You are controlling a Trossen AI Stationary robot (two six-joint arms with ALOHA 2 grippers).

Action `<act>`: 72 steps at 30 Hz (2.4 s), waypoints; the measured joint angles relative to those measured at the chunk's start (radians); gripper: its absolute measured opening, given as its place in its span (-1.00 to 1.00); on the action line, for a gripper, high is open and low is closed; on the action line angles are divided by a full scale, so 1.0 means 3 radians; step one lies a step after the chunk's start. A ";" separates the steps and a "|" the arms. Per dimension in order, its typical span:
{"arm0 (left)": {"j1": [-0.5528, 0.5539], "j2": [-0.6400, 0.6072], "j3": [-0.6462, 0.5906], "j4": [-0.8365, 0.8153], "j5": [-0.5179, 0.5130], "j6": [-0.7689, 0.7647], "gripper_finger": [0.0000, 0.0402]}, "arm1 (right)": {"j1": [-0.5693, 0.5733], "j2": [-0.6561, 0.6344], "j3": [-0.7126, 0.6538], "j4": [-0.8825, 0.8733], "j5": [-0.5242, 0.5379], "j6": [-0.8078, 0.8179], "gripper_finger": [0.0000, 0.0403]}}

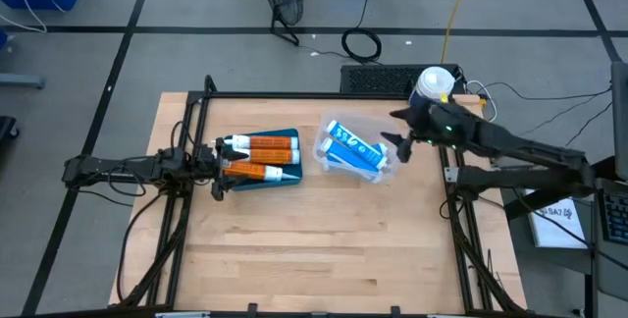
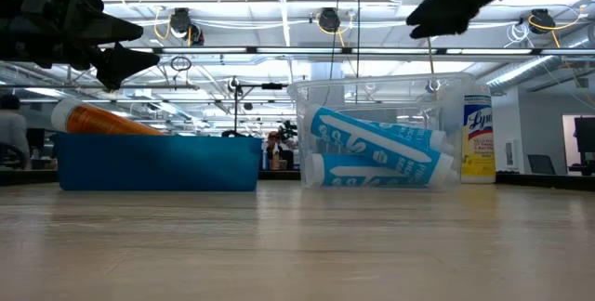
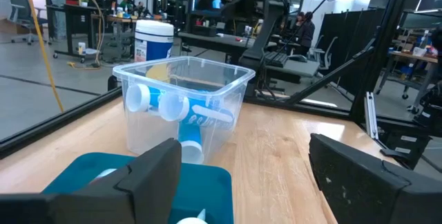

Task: Pick & place silicon tubes, Sealant and Lysol wipes
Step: Return to Home Position

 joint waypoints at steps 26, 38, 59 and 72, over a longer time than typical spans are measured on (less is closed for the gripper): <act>0.0000 0.0001 0.0000 0.0000 0.0000 0.0000 0.55 | 0.0000 -0.1556 -0.2786 0.2898 -0.0013 0.0000 0.45; 0.0000 0.0000 0.0000 -0.0001 -0.0001 0.0000 0.62 | -0.0001 -0.2389 -0.2796 0.2031 -0.0426 -0.0046 0.45; 0.0000 0.0001 0.0001 -0.0009 0.0000 0.0000 0.61 | -0.0001 -0.2461 -0.2797 0.1667 0.0007 0.0270 0.45; 0.0000 0.0000 0.0001 -0.0001 -0.0001 -0.0001 0.57 | -0.0001 -0.2461 -0.2800 0.1667 0.0007 0.0269 0.45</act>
